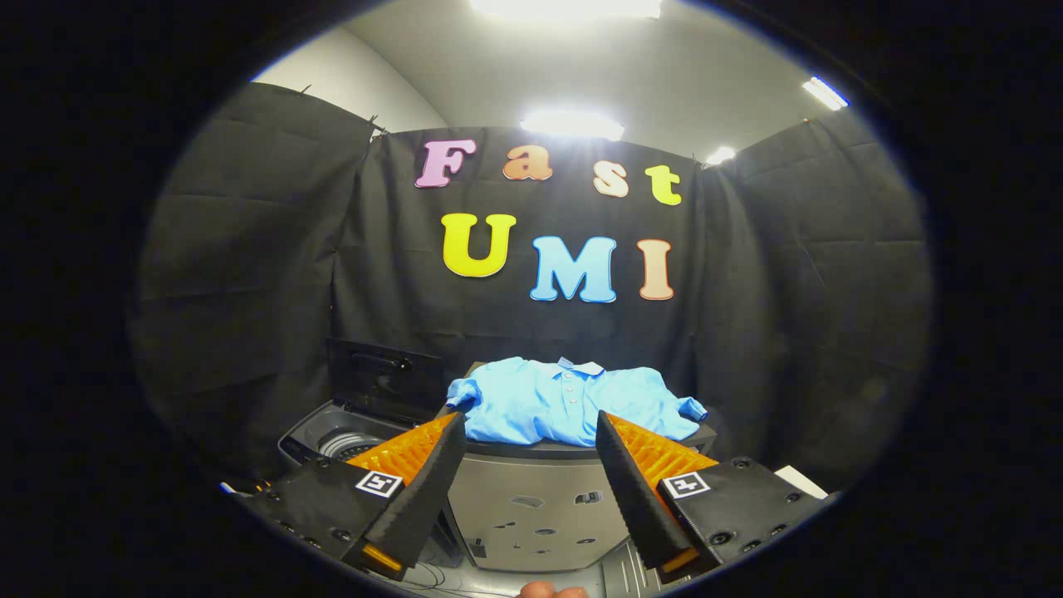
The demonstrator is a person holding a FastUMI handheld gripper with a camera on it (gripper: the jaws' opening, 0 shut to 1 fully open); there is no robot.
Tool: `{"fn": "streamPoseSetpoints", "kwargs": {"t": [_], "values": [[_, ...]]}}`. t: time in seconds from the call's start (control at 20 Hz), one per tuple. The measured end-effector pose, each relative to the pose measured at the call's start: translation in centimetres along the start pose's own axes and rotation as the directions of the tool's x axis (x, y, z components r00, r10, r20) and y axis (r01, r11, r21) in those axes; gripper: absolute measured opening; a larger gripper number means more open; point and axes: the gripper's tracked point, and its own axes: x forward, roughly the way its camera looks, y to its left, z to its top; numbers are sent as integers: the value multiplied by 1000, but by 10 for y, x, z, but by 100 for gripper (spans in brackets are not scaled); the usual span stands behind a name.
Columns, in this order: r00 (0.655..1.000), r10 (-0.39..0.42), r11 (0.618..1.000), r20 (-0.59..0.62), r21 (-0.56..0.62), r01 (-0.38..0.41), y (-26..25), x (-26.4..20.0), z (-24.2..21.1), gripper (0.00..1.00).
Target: Put the clothes into the washing machine and then close the washing machine lid.
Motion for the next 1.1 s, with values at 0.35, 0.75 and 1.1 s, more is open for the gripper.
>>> {"fn": "streamPoseSetpoints", "kwargs": {"t": [0.35,0.75,1.1], "values": [[995,-21,1000,-97,-15,19,-33,60,28,98],[965,-1,999,-262,44,13,-59,144,29,98],[930,5,1000,-367,13,0,-62,200,-6,98]]}}
